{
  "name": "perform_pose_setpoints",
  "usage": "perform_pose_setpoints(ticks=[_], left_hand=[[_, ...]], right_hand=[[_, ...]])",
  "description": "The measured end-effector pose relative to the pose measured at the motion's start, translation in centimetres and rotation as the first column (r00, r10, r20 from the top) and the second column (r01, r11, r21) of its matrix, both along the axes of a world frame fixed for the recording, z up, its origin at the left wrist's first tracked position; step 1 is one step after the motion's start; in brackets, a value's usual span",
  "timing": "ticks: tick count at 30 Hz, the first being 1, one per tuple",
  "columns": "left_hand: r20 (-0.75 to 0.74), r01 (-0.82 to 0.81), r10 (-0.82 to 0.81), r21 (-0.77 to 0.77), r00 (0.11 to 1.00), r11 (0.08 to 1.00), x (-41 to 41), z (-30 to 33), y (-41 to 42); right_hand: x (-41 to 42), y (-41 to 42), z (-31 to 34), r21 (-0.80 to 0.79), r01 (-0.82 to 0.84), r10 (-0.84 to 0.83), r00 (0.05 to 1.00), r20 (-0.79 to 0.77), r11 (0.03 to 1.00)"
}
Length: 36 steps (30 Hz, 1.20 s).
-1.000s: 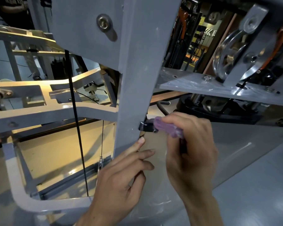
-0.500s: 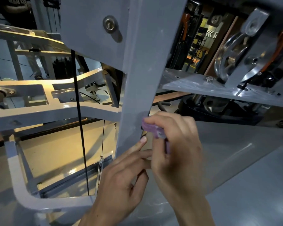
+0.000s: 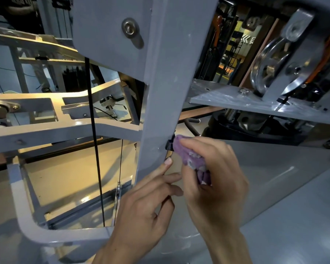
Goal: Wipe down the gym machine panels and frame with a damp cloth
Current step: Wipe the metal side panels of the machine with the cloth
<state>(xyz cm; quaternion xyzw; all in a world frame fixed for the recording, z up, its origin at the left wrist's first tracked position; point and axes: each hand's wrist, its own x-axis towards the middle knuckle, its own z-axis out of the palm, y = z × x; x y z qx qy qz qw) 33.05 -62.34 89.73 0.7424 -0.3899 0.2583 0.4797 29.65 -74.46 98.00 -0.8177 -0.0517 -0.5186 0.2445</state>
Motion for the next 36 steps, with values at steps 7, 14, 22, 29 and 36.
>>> perform_pose_setpoints(ticks=[7, 14, 22, 29, 36], left_hand=[[0.001, 0.009, -0.009, 0.022, 1.0, 1.0, -0.1, -0.6, 0.3], [-0.013, 0.035, -0.035, 0.04, 0.999, 0.999, -0.3, -1.2, 0.6], [-0.003, 0.022, -0.022, 0.032, 1.0, 0.999, -0.2, -1.4, 0.3], [-0.014, 0.049, -0.049, 0.022, 0.999, 0.999, -0.2, -1.2, 0.3], [-0.017, 0.064, -0.063, 0.009, 0.998, 0.998, -0.3, -1.1, 0.3]], right_hand=[[0.5, 1.2, -1.7, -0.011, 0.028, -0.029, 0.988, -0.153, 1.0], [0.3, 1.6, -1.1, -0.002, 0.07, -0.07, 0.996, 0.049, 0.998], [0.9, 1.4, -1.4, -0.009, 0.05, -0.05, 0.999, -0.015, 0.999], [1.1, 1.8, -1.0, -0.002, 0.054, -0.054, 0.995, -0.088, 0.999], [1.1, 2.3, -0.7, 0.032, 0.05, -0.047, 0.995, -0.083, 0.998]])
